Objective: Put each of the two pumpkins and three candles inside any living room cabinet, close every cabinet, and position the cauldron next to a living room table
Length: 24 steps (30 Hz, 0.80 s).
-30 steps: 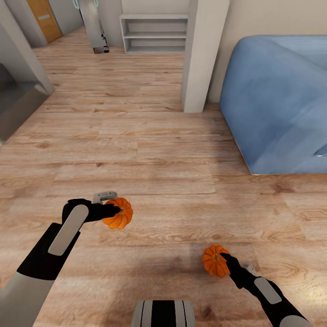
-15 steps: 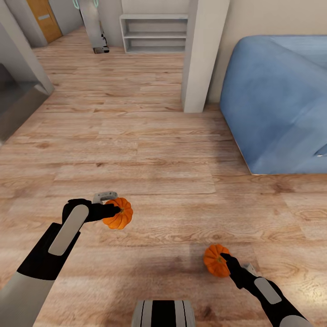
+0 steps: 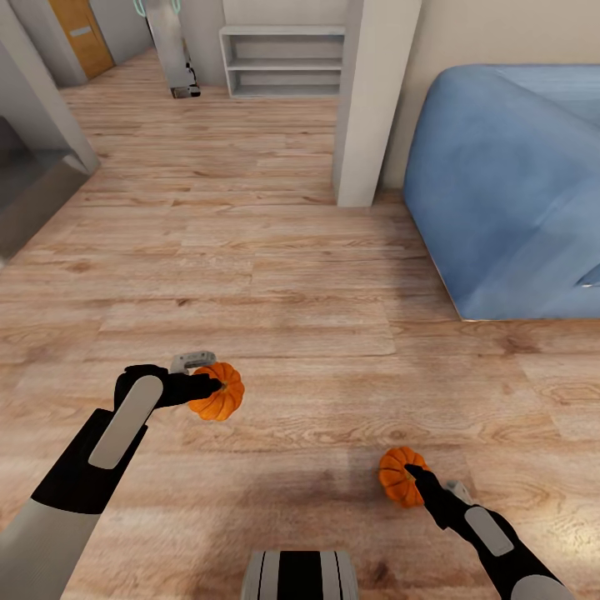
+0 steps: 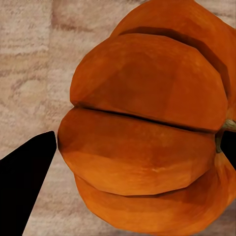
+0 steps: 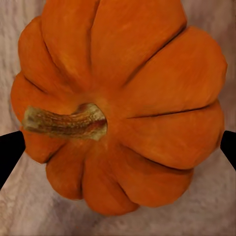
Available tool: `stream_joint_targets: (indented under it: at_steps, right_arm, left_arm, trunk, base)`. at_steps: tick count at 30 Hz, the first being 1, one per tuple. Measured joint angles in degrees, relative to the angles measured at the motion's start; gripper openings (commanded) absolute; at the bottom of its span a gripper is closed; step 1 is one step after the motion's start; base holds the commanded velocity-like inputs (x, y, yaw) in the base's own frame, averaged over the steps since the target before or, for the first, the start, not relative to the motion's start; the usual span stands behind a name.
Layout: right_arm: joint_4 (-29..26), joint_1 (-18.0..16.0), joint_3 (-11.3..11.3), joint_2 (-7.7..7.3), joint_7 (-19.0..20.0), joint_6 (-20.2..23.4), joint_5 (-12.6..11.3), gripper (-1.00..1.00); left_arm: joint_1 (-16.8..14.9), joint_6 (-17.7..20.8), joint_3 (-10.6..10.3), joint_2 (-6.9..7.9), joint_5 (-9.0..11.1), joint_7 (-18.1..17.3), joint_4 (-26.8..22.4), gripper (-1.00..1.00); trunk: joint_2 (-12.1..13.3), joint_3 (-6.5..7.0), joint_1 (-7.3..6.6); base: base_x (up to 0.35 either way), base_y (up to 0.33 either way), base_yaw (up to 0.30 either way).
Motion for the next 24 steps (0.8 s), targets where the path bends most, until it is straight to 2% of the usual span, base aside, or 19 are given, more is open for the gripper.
stream_joint_targets:
  at_steps: [9,12,22,24]
  right_arm:
    - [0.0,-0.1,0.0,-0.07,0.0,0.0,0.0,1.00]
    - [0.0,0.0,0.0,-0.08,0.0,0.0,0.0,1.00]
    - [0.0,-0.1,0.0,-0.09,0.0,0.0,0.0,1.00]
    - [0.0,-0.1,0.0,-0.09,0.0,0.0,0.0,1.00]
  left_arm:
    - [0.0,0.0,0.0,0.00,0.0,0.0,0.0,-1.00]
    - [0.0,0.0,0.0,0.00,0.0,0.0,0.0,-1.00]
    - [0.0,0.0,0.0,0.00,0.1,0.0,-0.1,-1.00]
    - [0.0,0.0,0.0,0.00,0.1,0.0,-0.1,-1.00]
  trunk:
    - [0.0,0.00,0.00]
    - [0.0,-0.66,0.08]
    - [0.0,-0.67,0.08]
    - [-0.1,-1.10,0.13]
  base:
    - [0.000,0.000,0.000]
    - [0.000,0.000,0.000]
    - [0.000,0.000,0.000]
    - [0.000,0.000,0.000]
